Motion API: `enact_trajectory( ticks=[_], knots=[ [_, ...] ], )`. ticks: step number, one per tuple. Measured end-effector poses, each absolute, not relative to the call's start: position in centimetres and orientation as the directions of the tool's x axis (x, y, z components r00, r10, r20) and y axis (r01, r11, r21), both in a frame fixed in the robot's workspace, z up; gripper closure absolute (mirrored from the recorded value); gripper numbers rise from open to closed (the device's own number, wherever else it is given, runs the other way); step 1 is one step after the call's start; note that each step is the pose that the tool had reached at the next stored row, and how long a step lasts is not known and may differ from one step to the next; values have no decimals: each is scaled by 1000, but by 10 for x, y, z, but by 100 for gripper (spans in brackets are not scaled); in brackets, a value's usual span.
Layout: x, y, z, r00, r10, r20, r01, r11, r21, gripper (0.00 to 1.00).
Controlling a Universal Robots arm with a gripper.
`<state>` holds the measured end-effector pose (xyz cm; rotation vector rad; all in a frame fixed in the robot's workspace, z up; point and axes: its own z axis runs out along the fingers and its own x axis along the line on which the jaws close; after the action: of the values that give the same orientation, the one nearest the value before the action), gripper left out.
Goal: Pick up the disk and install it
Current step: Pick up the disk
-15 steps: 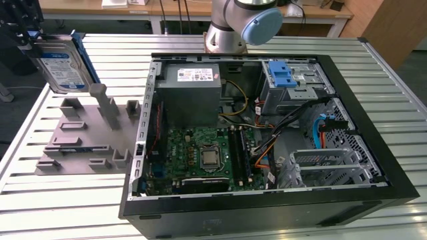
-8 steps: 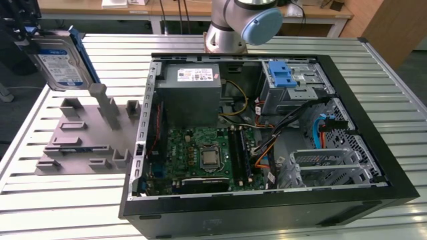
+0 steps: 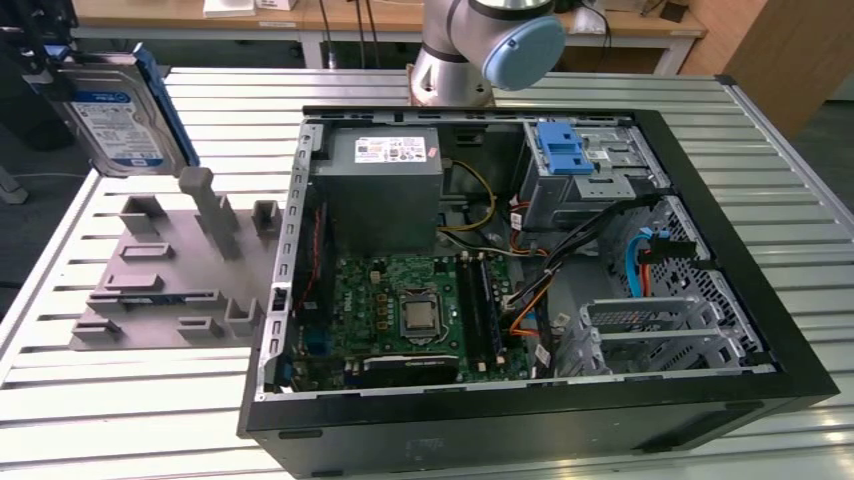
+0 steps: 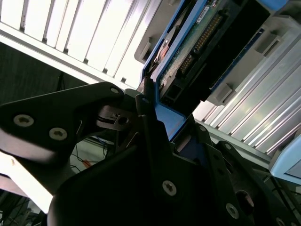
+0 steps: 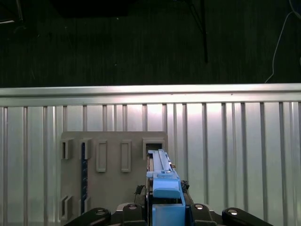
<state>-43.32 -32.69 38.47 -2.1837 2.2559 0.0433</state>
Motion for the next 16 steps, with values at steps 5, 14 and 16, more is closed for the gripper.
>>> enact_trajectory(
  ticks=[5,14,16],
  knots=[
    [-433,-327,388,-33,-999,-20,-999,32,19,64],
    [-433,-327,390,-33,-999,-20,-999,32,19,64],
    [-433,-327,390,-33,-999,-20,-999,32,19,64]
  ],
)
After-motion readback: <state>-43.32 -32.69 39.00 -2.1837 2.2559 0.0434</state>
